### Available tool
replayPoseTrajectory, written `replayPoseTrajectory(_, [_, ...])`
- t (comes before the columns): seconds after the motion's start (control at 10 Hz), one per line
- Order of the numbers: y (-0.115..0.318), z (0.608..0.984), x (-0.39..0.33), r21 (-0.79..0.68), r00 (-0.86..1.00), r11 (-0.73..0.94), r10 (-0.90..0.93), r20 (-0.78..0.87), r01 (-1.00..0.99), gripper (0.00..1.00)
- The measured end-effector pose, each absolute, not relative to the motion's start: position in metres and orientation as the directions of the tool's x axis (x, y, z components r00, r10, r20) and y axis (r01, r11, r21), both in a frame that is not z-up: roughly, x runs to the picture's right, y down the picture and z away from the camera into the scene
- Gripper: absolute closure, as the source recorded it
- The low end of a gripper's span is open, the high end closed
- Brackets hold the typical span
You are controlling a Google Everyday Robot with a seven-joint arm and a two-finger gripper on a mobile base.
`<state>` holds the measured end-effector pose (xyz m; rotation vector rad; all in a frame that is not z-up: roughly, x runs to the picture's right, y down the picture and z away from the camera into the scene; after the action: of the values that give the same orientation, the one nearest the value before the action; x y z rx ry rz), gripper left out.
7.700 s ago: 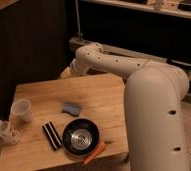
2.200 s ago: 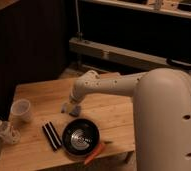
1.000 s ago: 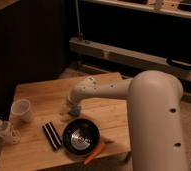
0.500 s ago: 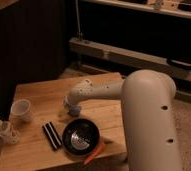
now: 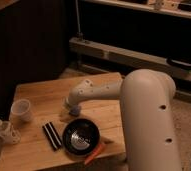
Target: Place the white sponge in the ceramic cup
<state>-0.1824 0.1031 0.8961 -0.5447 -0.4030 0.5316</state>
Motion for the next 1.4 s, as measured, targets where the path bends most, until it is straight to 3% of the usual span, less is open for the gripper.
replayPoseTrajectory(0.2, [0.1026,0.8970,-0.1791,-0.587,0.789,0.720,0.577,0.211,-0.370,0.48])
replayPoseTrajectory(0.4, [0.1025,0.8986,-0.1786,-0.600,0.791,0.714,0.576,0.208,-0.362,0.62])
replayPoseTrajectory(1.2, [0.1069,0.9028,-0.1760,-0.628,0.804,0.700,0.563,0.192,-0.340,0.64])
replayPoseTrajectory(1.3, [0.1069,0.9027,-0.1760,-0.628,0.804,0.700,0.563,0.192,-0.340,0.68])
replayPoseTrajectory(1.4, [0.1069,0.9027,-0.1762,-0.628,0.804,0.700,0.562,0.192,-0.340,0.80])
